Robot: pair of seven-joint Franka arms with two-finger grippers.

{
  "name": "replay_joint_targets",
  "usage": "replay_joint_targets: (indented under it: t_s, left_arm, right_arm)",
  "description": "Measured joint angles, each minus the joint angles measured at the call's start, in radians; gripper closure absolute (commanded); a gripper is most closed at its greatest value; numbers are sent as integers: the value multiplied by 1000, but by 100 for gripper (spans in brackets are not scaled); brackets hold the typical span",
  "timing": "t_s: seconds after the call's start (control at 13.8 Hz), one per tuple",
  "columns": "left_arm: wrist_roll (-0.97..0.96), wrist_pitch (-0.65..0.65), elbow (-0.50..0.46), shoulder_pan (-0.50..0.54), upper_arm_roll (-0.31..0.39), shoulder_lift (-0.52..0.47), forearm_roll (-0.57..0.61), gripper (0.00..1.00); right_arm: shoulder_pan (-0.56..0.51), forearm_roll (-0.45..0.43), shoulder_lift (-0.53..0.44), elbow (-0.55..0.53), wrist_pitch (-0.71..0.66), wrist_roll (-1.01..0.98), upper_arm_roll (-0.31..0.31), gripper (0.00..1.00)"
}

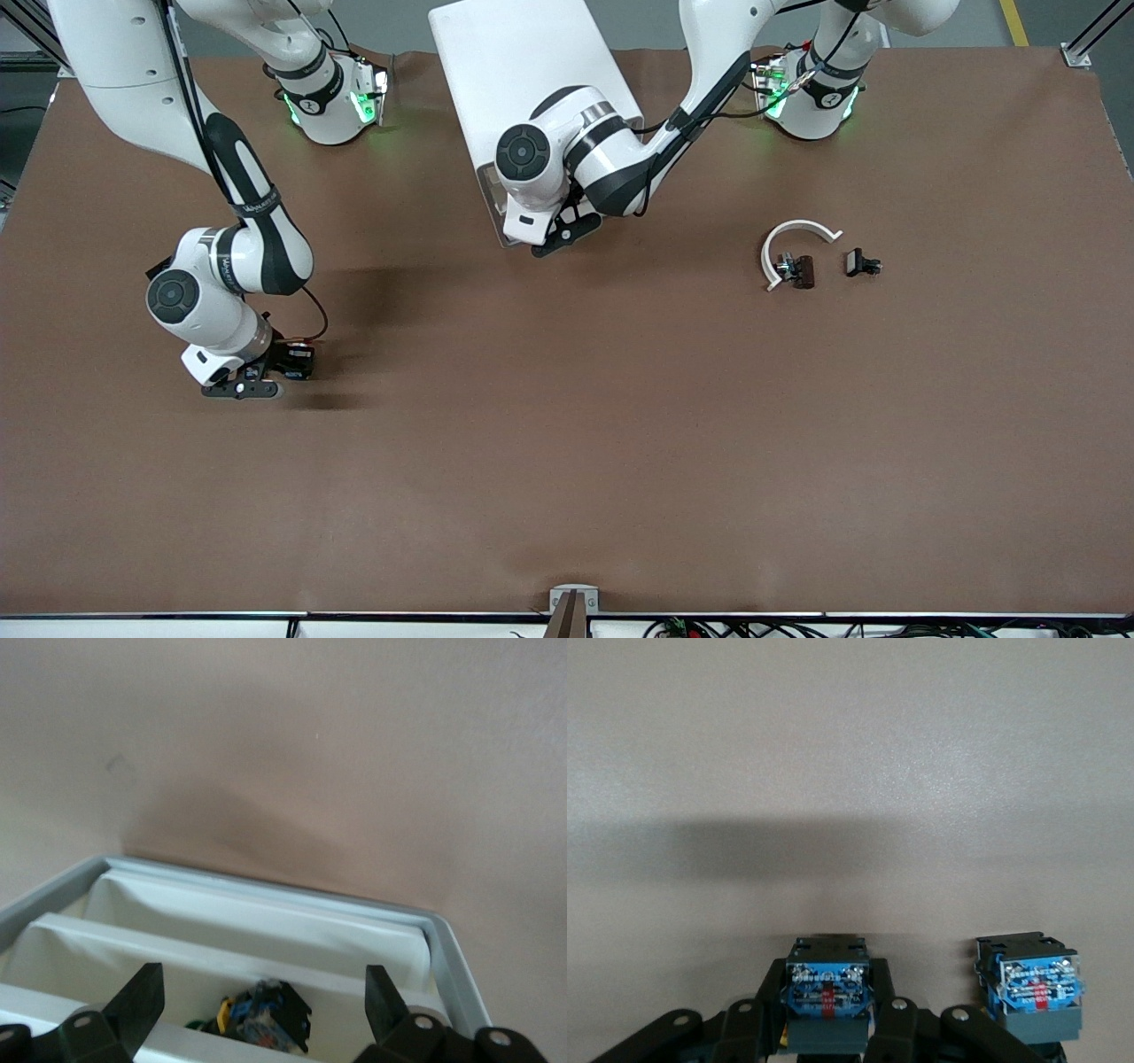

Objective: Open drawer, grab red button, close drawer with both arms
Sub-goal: 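Lower the red button onto the table while the left gripper pushes the drawer shut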

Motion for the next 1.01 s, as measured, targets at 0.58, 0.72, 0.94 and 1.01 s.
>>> replay_joint_targets:
  t_s: [0.58,0.72,0.94,1.01]
  left_arm:
    - [0,-1,0,0,-2,8,-49,0]
    - [0,-2,0,1,-2,10,-54,0]
    - [0,-1,0,2,-2,12,-55,0]
    - [0,0,1,5,-1,12,-55,0]
  right_arm:
    - [0,0,9,0,-1,0,0,0]
    - [0,0,12,1,-1,0,0,0]
    - [0,0,13,10,-18,0,0,0]
    - [0,0,12,20,-38,0,0,0]
